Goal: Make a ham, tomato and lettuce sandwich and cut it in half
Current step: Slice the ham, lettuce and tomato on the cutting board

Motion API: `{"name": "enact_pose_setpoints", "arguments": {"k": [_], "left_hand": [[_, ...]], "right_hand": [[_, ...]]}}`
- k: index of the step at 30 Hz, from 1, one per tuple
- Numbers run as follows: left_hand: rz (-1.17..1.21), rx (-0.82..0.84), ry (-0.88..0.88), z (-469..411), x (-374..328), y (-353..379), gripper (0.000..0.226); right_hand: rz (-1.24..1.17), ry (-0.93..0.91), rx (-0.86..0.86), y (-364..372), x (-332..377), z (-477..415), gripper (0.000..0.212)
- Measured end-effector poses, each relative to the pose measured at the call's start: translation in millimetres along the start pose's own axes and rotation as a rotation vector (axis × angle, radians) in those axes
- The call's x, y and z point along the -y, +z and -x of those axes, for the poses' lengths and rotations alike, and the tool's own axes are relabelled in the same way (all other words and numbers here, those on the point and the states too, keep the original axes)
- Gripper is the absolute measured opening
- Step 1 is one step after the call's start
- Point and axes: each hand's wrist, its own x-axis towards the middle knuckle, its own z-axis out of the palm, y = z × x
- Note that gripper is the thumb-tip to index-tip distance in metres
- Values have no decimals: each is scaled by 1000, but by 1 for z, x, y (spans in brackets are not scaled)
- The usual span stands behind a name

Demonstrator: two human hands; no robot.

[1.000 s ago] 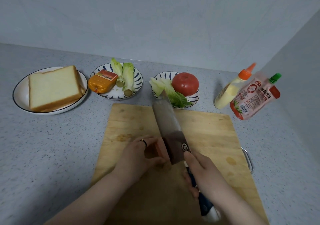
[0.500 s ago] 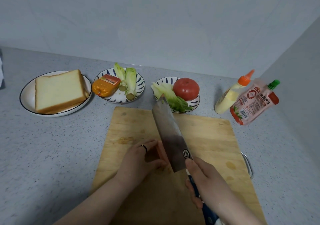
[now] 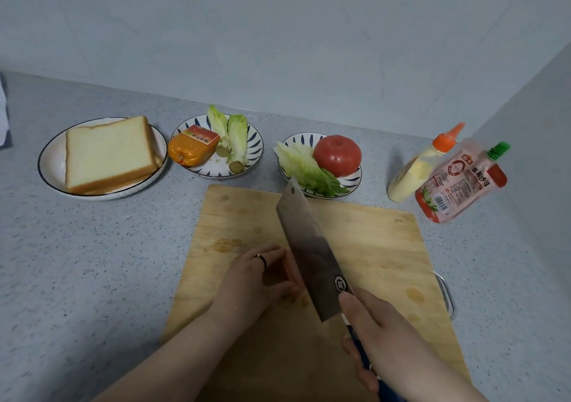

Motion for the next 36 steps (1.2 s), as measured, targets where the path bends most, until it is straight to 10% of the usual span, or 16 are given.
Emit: {"name": "enact_pose_setpoints", "arguments": {"k": [36], "left_hand": [[83, -37, 7, 0, 2, 1, 62]], "right_hand": [[-169, -13, 44, 6, -20, -33, 35]]}}
